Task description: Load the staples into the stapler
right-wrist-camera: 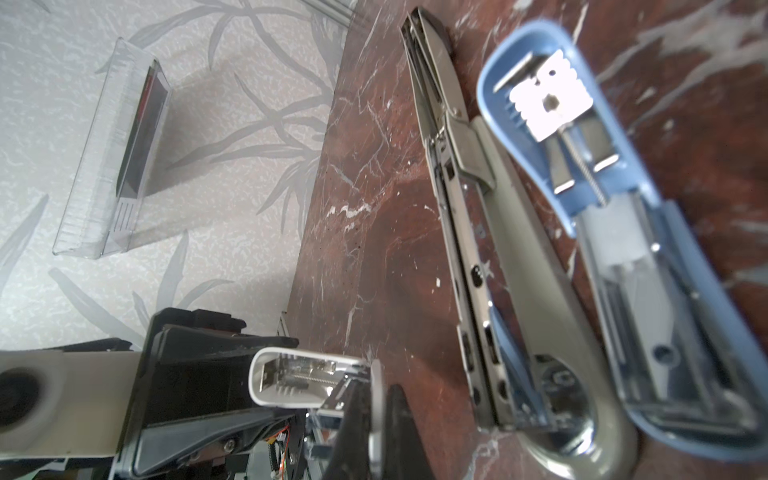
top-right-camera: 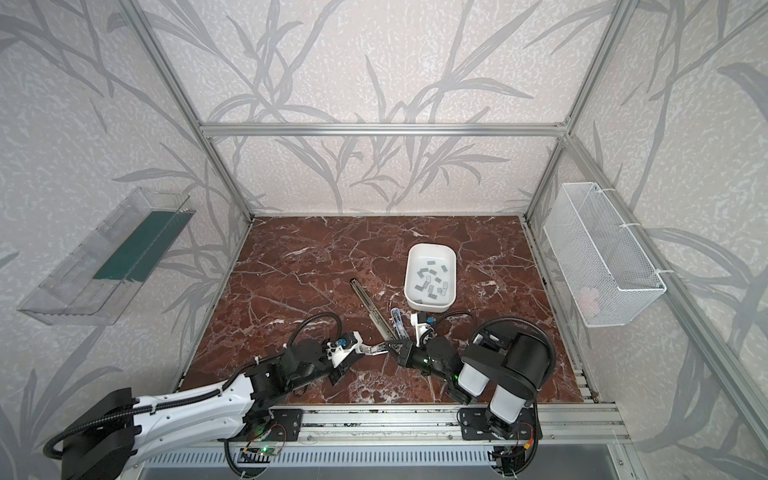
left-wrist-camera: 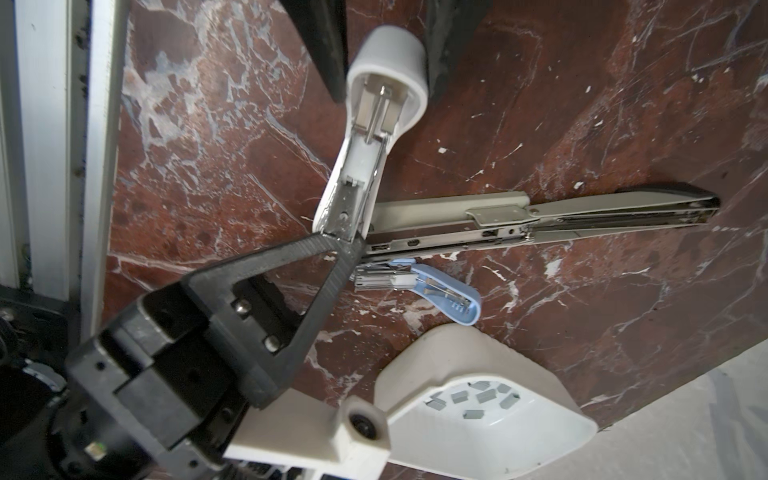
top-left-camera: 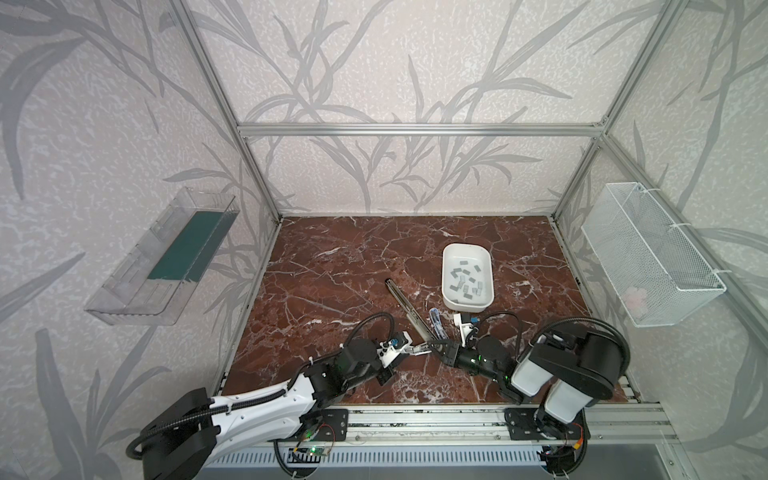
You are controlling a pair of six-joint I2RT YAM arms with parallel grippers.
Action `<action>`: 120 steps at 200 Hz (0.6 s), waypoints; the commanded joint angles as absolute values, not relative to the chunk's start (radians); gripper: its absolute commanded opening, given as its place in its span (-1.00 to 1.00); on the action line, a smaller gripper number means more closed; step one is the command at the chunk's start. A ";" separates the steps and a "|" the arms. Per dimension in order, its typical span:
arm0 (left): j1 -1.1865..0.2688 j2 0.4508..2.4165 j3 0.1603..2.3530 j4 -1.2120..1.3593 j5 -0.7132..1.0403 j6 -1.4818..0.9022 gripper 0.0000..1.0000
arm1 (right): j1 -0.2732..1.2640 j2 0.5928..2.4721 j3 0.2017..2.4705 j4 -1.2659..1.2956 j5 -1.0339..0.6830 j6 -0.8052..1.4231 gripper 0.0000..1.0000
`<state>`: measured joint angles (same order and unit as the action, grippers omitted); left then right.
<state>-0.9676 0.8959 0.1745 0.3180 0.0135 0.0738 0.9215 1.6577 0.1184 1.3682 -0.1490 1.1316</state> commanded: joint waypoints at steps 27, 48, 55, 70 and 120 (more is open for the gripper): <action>-0.923 0.890 0.136 0.446 -0.269 -0.038 -0.27 | 0.941 1.631 0.065 1.307 -0.056 1.106 -1.00; -0.914 0.855 0.115 0.463 -0.293 -0.059 -0.19 | 0.945 1.614 0.131 1.164 -0.119 1.094 -1.00; -0.910 0.841 0.116 0.450 -0.307 -0.069 -0.17 | 0.952 1.620 0.129 1.170 -0.110 1.094 -1.00; -0.905 0.809 0.112 0.436 -0.339 -0.088 -0.12 | 0.954 1.638 0.086 1.291 -0.077 1.087 -1.00; -0.902 0.777 0.202 0.319 -0.083 0.062 0.04 | 0.994 1.559 0.117 1.156 -0.055 1.087 -1.00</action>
<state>-0.9039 0.7750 0.1299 0.3954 -0.2668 -0.0345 0.9615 1.6028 0.0982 1.2171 -0.0898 1.1061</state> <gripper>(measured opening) 0.518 0.081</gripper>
